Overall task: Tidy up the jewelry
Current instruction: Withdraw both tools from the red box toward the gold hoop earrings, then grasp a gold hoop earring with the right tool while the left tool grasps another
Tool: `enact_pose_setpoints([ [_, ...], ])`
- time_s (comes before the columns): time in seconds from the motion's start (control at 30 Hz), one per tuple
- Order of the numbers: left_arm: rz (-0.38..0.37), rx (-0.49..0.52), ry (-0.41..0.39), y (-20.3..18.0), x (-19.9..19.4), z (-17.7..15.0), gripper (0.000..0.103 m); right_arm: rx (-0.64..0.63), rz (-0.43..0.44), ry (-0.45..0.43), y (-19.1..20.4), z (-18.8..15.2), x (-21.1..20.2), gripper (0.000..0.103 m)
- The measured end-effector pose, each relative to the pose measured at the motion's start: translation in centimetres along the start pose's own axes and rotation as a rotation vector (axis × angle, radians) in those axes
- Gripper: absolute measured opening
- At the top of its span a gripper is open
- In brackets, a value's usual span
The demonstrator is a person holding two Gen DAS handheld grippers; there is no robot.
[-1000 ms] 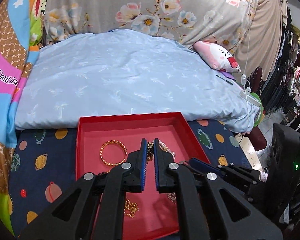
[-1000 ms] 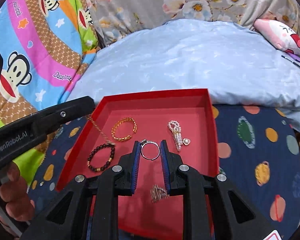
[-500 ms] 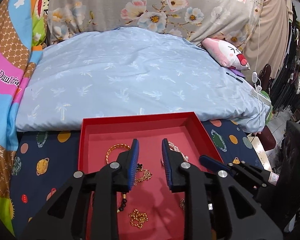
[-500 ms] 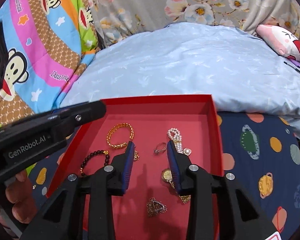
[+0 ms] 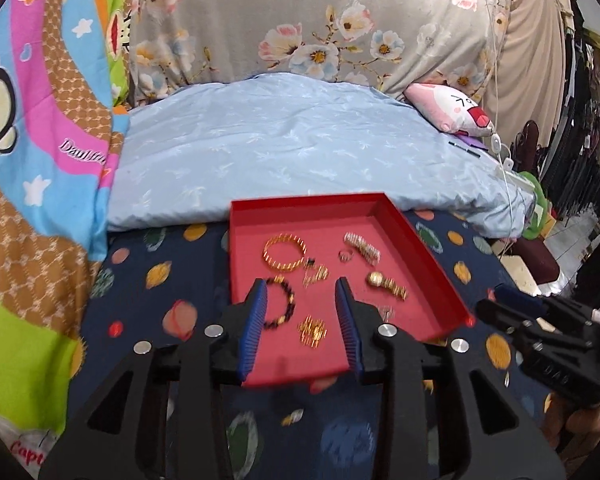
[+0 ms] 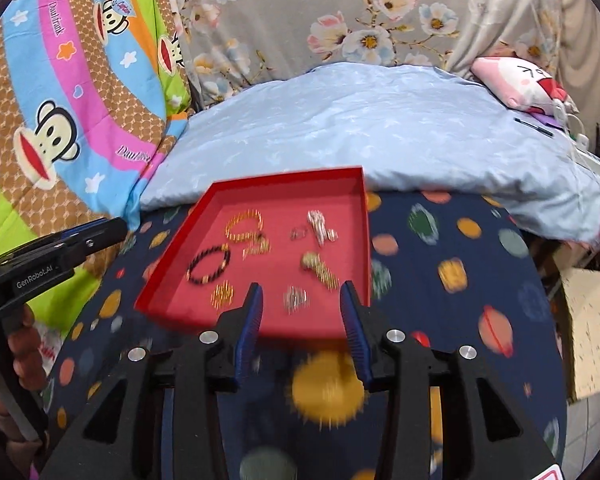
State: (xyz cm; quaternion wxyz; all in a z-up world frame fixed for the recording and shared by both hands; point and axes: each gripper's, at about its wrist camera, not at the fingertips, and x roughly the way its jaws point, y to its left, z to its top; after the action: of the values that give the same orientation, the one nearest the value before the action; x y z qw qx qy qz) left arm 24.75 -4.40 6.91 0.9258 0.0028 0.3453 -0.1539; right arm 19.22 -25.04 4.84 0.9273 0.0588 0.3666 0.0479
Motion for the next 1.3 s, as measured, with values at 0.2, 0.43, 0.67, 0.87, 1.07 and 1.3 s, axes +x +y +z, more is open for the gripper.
enact_pose_setpoints([
  [0.2, -0.002, -0.040, 0.029, 1.2, -3.5, -4.3, 0.034, -0.009, -0.042, 0.025, 1.5, -4.7, -3.7, 0.040],
  [0.43, 0.005, -0.097, 0.062, 2.9, -6.2, -8.6, 0.034, 0.031, -0.038, 0.075, 2.3, -9.5, -6.0, 0.040],
  [0.67, 0.024, -0.122, 0.091, 3.5, -7.3, -11.7, 0.034, 0.076, -0.029, 0.138, 2.6, -13.0, -5.5, 0.040],
  [0.87, 0.032, -0.144, 0.122, 3.6, -7.2, -13.8, 0.038, 0.043, -0.059, 0.163, 3.5, -13.9, -3.6, 0.040],
  [1.07, 0.037, -0.174, 0.153, 4.3, -6.6, -15.0, 0.039, 0.050, -0.058, 0.188, 3.8, -14.3, -1.7, 0.040],
  [1.3, 0.038, -0.185, 0.163, 4.7, -6.1, -15.2, 0.039, 0.048, -0.072, 0.198, 4.0, -14.3, -0.4, 0.029],
])
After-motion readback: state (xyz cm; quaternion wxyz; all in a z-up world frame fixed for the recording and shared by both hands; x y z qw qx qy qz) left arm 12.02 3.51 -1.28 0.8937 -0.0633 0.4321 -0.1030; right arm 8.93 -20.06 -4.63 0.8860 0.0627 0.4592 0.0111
